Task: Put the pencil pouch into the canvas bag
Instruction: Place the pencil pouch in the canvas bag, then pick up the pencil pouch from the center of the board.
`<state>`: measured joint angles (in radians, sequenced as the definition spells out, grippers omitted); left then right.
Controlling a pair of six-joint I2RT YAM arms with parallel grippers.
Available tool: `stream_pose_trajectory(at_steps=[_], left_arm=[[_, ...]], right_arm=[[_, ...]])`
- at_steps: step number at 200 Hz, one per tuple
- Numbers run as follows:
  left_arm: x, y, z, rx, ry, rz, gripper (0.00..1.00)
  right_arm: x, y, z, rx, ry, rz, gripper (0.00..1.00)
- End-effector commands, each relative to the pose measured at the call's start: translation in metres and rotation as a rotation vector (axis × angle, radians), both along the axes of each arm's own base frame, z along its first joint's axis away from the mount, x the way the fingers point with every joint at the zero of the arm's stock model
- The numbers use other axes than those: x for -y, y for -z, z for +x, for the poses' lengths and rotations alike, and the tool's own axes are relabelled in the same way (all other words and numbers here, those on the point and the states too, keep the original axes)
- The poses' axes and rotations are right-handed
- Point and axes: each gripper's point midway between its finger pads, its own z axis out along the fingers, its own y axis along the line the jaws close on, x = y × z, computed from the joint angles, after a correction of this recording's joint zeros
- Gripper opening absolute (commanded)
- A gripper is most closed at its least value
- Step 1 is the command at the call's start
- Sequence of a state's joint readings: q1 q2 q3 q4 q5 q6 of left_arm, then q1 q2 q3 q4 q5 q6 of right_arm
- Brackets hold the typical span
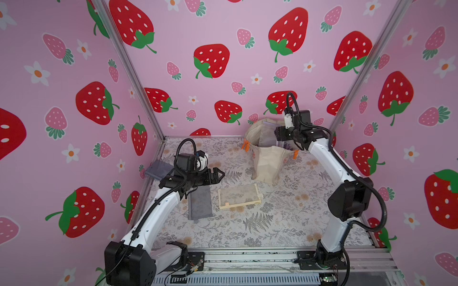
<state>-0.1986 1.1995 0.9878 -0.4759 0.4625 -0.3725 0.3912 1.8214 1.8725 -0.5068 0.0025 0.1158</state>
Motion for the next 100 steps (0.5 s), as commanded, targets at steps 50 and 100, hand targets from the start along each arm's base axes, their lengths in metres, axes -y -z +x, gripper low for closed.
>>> stream_pose_trajectory(at_steps=[50, 100], left_arm=[[-0.009, 0.063, 0.022, -0.199, -0.101, 0.036, 0.86], [-0.01, 0.109, -0.002, -0.307, -0.135, 0.037, 0.78]], right_arm=[[-0.054, 0.018, -0.124, -0.093, -0.291, -0.092, 0.76], [-0.11, 0.103, -0.21, -0.3, -0.495, -0.077, 0.78]])
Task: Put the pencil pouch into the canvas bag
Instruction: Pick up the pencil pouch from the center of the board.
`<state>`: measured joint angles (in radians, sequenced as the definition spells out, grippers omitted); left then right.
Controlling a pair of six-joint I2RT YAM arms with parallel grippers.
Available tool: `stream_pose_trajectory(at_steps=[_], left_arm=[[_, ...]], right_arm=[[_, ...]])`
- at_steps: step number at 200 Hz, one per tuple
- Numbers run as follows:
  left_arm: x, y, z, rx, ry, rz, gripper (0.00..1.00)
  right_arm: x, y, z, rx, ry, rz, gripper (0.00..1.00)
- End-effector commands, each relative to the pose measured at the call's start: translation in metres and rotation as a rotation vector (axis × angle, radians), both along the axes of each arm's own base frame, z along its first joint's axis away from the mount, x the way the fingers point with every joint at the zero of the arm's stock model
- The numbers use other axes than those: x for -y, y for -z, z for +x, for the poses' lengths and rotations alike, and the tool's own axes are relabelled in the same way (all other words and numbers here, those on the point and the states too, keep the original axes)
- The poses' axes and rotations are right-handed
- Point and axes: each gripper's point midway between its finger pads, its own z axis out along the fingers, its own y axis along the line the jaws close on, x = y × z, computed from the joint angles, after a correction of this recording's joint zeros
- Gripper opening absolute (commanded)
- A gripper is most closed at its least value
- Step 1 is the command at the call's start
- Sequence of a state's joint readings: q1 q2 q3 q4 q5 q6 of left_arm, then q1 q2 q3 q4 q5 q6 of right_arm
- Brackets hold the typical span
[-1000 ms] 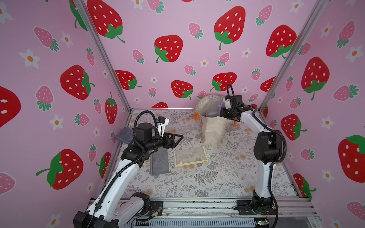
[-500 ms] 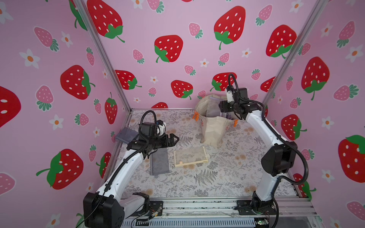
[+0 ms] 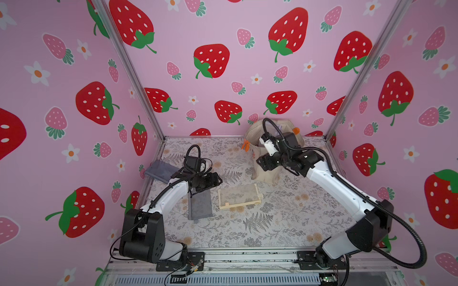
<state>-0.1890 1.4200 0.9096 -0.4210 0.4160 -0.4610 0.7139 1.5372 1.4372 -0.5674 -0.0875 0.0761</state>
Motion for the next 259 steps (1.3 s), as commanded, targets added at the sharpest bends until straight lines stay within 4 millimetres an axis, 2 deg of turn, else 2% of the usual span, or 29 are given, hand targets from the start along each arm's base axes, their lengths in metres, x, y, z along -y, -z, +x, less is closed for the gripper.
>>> stream_pose_trajectory(at_steps=[1, 28, 45, 61, 90, 132, 154, 185, 204, 236, 259], left_arm=[[-0.001, 0.013, -0.01, -0.028, -0.036, -0.001, 0.78], [-0.002, 0.027, -0.023, -0.061, -0.041, 0.003, 0.76], [-0.002, 0.034, -0.029, -0.081, -0.041, 0.006, 0.75], [0.0, 0.04, -0.037, -0.099, -0.04, 0.016, 0.75], [0.008, 0.037, -0.06, -0.097, -0.028, 0.057, 0.75], [0.036, 0.036, -0.098, -0.088, 0.0, 0.081, 0.77], [0.05, 0.041, -0.11, -0.093, 0.003, 0.055, 0.78], [0.064, 0.048, -0.11, -0.107, -0.005, -0.021, 0.79], [0.067, 0.052, -0.107, -0.116, -0.003, -0.024, 0.79], [0.065, 0.068, -0.1, -0.144, -0.041, -0.055, 0.8], [0.062, 0.069, -0.088, -0.152, -0.068, -0.116, 0.8]], right_arm=[[-0.017, 0.036, -0.035, -0.115, -0.072, -0.004, 0.78], [-0.009, 0.085, -0.046, -0.209, -0.009, -0.043, 0.78], [-0.001, 0.105, -0.046, -0.239, 0.029, -0.082, 0.79], [-0.003, 0.12, -0.044, -0.266, 0.038, -0.099, 0.79], [-0.023, 0.139, -0.041, -0.316, -0.007, -0.089, 0.79], [-0.061, 0.154, -0.028, -0.352, -0.07, -0.079, 0.8], [-0.075, 0.166, -0.017, -0.374, -0.066, -0.074, 0.8], [-0.092, 0.191, -0.012, -0.452, -0.076, -0.071, 0.8], [-0.096, 0.201, -0.015, -0.487, -0.077, -0.066, 0.8], [-0.082, 0.212, -0.023, -0.521, -0.058, -0.08, 0.8], [-0.067, 0.216, -0.034, -0.537, -0.044, -0.089, 0.8]])
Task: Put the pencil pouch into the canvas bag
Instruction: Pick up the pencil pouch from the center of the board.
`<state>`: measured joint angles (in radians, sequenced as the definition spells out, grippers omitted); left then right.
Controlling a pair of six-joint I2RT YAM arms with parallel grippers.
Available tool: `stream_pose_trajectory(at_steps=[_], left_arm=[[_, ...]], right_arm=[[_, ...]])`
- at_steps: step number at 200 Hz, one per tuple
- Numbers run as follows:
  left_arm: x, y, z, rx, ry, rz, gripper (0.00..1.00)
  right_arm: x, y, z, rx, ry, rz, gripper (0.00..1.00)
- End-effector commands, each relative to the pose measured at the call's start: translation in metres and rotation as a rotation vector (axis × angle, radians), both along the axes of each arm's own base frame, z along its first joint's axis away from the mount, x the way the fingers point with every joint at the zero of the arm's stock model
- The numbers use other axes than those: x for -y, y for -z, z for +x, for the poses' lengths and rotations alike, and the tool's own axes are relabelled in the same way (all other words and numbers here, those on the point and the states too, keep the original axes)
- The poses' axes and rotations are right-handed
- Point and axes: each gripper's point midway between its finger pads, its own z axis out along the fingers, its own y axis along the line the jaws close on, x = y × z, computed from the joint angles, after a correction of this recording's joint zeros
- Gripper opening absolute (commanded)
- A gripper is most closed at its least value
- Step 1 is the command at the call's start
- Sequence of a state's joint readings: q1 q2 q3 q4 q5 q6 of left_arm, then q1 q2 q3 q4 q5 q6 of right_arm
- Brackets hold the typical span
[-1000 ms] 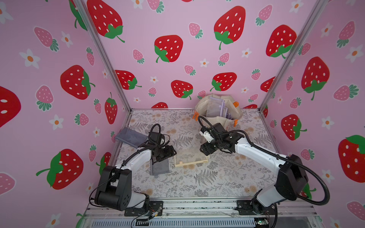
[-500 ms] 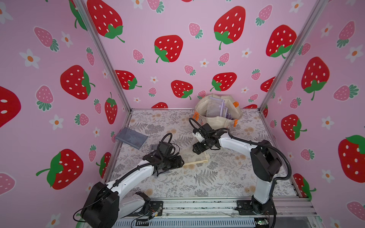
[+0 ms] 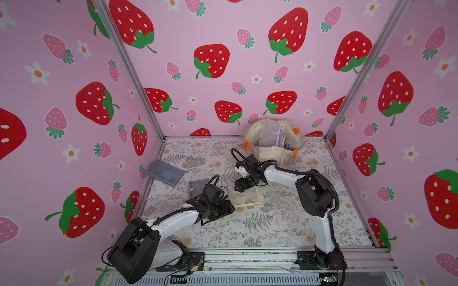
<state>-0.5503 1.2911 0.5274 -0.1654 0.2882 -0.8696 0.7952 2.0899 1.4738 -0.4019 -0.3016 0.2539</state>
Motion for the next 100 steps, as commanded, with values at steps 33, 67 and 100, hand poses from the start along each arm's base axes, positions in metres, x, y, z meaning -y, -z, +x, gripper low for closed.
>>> stream_pose_trajectory(at_steps=[33, 67, 100], left_arm=[[0.0, -0.002, 0.031, 0.009, -0.047, -0.094, 0.79], [0.002, 0.004, 0.045, -0.004, -0.052, -0.121, 0.77], [0.006, 0.001, 0.058, 0.014, -0.047, -0.127, 0.75]], right_arm=[[0.04, 0.012, -0.048, -0.104, 0.03, -0.014, 0.8], [0.054, 0.011, -0.08, -0.141, 0.045, 0.017, 0.8], [0.059, 0.006, -0.099, -0.165, 0.078, 0.079, 0.79]])
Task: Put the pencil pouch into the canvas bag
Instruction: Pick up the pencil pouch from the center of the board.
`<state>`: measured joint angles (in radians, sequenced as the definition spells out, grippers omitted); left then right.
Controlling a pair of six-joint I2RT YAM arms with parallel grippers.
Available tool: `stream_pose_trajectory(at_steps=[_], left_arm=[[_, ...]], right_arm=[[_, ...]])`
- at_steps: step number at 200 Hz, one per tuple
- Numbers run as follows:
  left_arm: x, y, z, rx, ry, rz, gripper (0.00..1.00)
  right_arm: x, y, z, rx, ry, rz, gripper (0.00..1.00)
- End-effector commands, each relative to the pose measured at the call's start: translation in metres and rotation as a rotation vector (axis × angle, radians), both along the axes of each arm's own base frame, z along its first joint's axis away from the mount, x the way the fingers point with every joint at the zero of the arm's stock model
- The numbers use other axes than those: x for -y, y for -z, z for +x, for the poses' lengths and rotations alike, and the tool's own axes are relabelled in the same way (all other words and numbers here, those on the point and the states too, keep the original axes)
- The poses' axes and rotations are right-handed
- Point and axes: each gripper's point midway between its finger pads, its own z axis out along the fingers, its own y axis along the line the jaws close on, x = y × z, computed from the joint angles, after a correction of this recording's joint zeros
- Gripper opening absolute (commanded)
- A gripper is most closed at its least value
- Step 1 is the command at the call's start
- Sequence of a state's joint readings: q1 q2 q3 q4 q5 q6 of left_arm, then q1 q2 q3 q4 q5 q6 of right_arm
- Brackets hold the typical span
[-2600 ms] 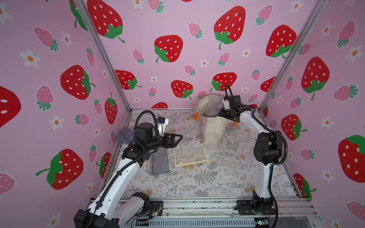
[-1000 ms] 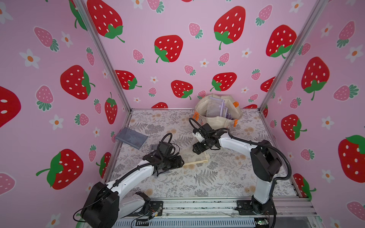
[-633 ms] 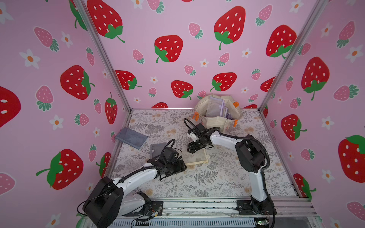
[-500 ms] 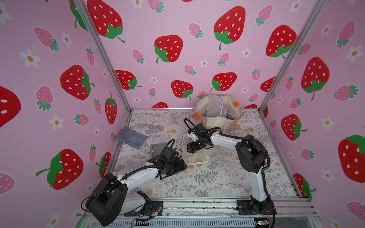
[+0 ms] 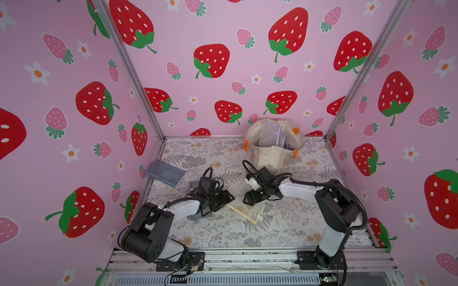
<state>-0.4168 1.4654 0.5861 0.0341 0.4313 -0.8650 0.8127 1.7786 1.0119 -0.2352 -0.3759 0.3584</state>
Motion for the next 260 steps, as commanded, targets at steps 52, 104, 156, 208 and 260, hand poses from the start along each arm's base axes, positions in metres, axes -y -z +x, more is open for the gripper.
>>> stream_pose_trajectory(at_steps=[52, 104, 156, 208, 260], left_arm=[[0.006, 0.008, 0.005, -0.017, -0.005, -0.033, 0.65], [0.013, 0.003, 0.005, 0.026, -0.011, -0.067, 0.52], [0.012, -0.009, 0.009, 0.062, 0.0, -0.059, 0.39], [0.0, -0.042, 0.006, 0.15, 0.024, 0.011, 0.45], [-0.027, -0.116, 0.01, 0.355, 0.056, 0.173, 0.75]], right_arm=[[-0.004, 0.013, -0.024, -0.11, 0.056, 0.089, 0.7], [-0.022, 0.01, -0.023, -0.139, 0.051, 0.176, 0.59], [-0.019, -0.001, -0.021, -0.108, 0.047, 0.181, 0.15], [-0.018, -0.06, -0.019, -0.003, 0.029, 0.257, 0.0], [0.001, -0.176, 0.006, 0.213, 0.04, 0.301, 0.0]])
